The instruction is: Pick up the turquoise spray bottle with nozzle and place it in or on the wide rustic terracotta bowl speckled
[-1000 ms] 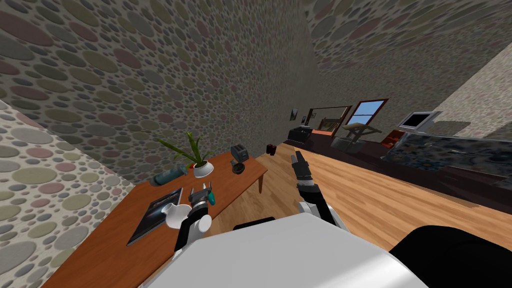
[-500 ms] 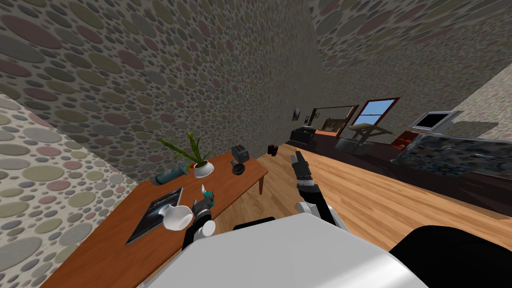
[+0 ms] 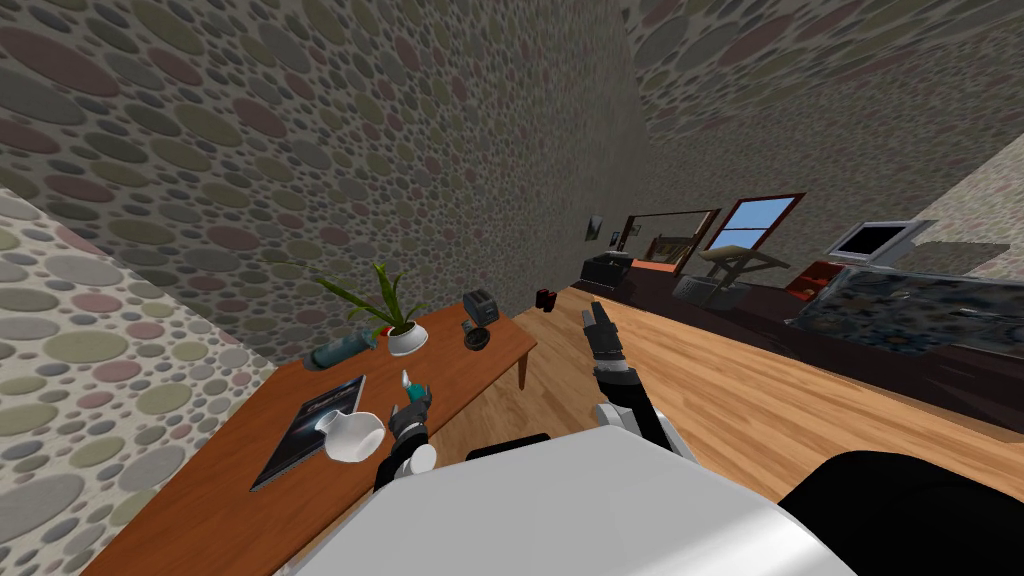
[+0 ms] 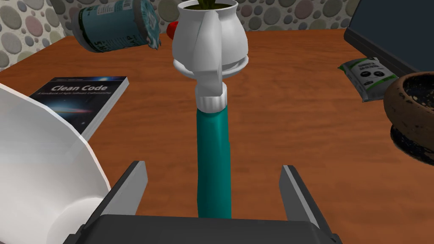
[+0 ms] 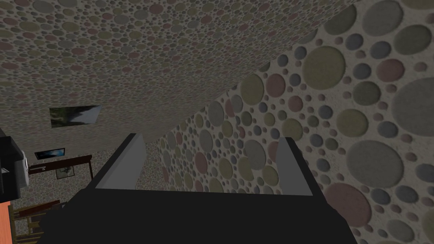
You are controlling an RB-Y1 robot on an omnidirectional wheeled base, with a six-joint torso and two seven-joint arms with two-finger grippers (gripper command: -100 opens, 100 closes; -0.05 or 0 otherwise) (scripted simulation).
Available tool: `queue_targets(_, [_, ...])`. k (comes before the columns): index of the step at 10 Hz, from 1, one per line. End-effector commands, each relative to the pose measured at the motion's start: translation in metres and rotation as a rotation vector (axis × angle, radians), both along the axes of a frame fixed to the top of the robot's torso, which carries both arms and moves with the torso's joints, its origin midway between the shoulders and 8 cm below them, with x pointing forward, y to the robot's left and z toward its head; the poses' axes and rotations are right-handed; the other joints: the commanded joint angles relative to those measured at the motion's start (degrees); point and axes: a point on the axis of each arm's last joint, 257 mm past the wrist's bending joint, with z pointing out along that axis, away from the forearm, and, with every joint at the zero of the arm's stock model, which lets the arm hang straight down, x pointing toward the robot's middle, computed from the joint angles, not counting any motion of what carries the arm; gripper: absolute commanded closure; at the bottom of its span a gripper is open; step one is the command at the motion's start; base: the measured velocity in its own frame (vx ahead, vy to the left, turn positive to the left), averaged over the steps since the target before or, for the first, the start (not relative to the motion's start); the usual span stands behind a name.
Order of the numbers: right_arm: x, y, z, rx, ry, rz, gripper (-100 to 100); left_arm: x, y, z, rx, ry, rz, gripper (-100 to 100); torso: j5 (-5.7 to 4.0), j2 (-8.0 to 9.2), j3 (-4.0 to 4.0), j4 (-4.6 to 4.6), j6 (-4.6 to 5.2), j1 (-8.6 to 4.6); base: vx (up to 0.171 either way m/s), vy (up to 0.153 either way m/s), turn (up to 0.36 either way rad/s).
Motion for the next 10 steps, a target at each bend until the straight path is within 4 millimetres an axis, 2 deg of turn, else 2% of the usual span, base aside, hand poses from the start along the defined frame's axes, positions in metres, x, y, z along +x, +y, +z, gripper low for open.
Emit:
queue_targets(1, [0.0,0.0,0.0,0.0,0.0,0.0,0,0.0,0.0,0.0,0.0,0.0,0.0,100,0.0,0.0,0.0,0.0,0.0,0.0,0.0,0.0,0.0])
queue_targets(5, [0.0,0.0,0.0,0.0,0.0,0.0,0,0.001,-0.001,0.001,-0.002,-0.002,-0.001,100,-0.01,-0.06,-0.05,-0.05,-0.02,0.03,0.0,0.0,0.0])
queue_targets(6, [0.0,0.0,0.0,0.0,0.0,0.0,0,0.001,-0.001,0.0,-0.002,-0.002,-0.001,0,-0.01,-0.06,-0.05,-0.04,-0.02,0.04,0.0,0.0,0.0])
queue_targets(7, [0.0,0.0,0.0,0.0,0.0,0.0,0,0.001,-0.001,0.0,-0.002,-0.002,0.0,100,0.0,-0.05,-0.05,-0.04,-0.02,0.04,0.0,0.0,0.0])
queue_targets(8, [0.0,0.0,0.0,0.0,0.0,0.0,0,0.001,-0.001,0.0,-0.002,-0.002,-0.001,0,0.0,-0.05,-0.05,-0.04,-0.02,0.05,0.0,0.0,0.0])
queue_targets(9, [0.0,0.0,0.0,0.0,0.0,0.0,0,0.002,0.013,0.005,0.029,0.002,-0.01,100,0.0,-0.05,-0.05,-0.04,-0.02,0.06,-0.014,-0.021,-0.035])
queue_targets(10, [0.0,0.0,0.0,0.0,0.0,0.0,0,0.003,0.023,0.009,0.047,0.005,-0.017,100,-0.03,-0.02,-0.03,-0.03,-0.03,0.03,-0.031,-0.046,-0.042])
